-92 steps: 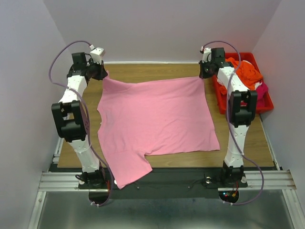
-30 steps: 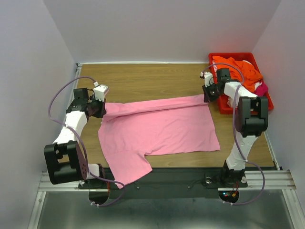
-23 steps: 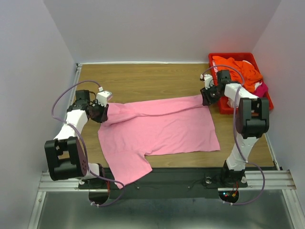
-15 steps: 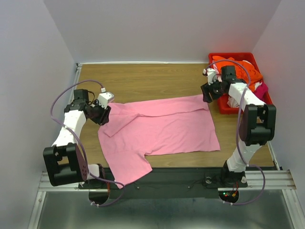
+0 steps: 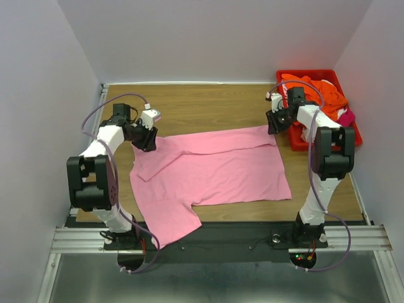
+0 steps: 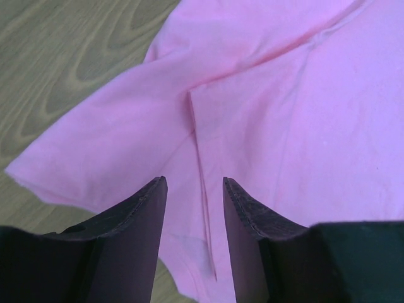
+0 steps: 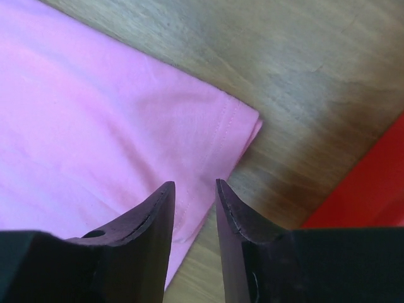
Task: Fold and stack the t-shirts
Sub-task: Fold the tshirt
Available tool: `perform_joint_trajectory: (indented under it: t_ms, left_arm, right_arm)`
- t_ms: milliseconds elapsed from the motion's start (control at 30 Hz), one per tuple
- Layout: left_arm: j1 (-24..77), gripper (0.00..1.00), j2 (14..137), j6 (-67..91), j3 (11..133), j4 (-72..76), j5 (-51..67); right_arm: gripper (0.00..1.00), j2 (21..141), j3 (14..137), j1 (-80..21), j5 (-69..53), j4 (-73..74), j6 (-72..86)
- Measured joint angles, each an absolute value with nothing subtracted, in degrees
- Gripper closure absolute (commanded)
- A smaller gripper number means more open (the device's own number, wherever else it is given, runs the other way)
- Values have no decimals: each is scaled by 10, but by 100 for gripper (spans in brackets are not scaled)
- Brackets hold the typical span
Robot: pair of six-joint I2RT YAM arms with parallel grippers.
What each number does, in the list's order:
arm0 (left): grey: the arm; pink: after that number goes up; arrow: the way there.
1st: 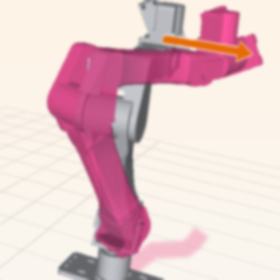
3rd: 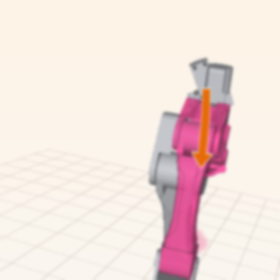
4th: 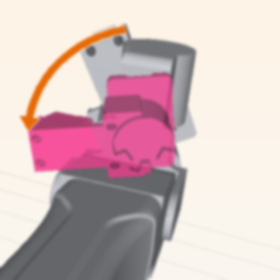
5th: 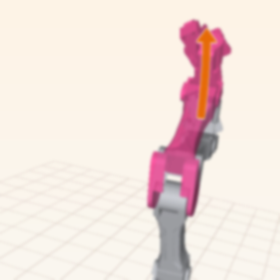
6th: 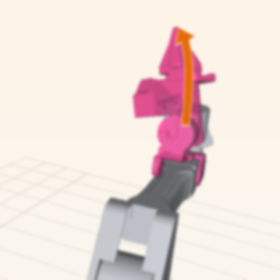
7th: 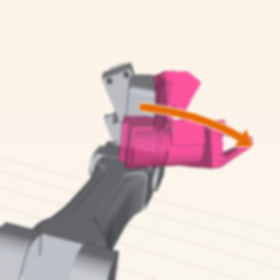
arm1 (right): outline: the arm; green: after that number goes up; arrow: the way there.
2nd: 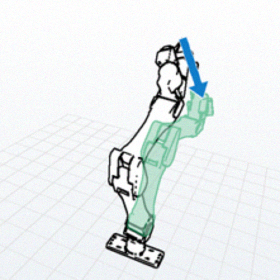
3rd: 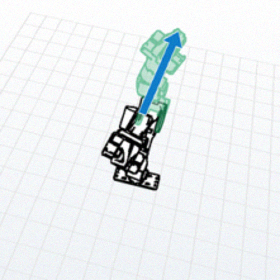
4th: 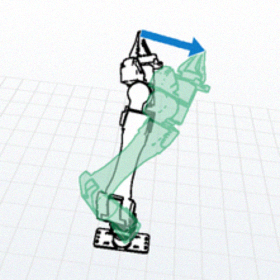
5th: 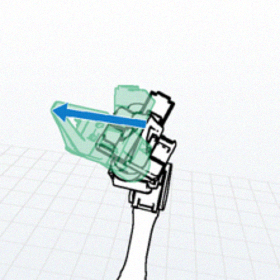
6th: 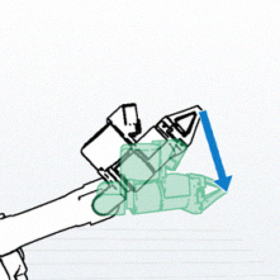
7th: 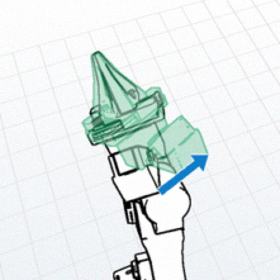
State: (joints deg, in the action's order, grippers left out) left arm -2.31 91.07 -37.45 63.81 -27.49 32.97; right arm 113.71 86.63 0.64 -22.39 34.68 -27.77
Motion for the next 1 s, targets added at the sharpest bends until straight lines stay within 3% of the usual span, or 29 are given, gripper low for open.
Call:
perform_joint_trajectory:
  t_ms: [500, 633, 667, 800, 867, 1000]
  left_arm:
    - [30, 44, 1052, -327, 691, -216, 330]
    - [37, 56, 1053, -326, 691, -216, 330]
    - [37, 69, 1053, -326, 691, -216, 330]
    - [37, 93, 1054, -327, 691, -219, 331]
    - [38, 100, 1053, -333, 691, -225, 336]
    - [46, 100, 1022, -346, 680, -241, 340]
  right_arm:
    - [64, 1152, 865, 6, -192, 360, -274]
    - [64, 1152, 865, 6, -189, 361, -274]
    - [64, 1152, 865, 6, -188, 361, -274]
    - [64, 1154, 865, 6, -188, 361, -274]
    - [65, 1155, 865, 6, -187, 362, -274]
    - [65, 1155, 865, 6, -185, 368, -274]
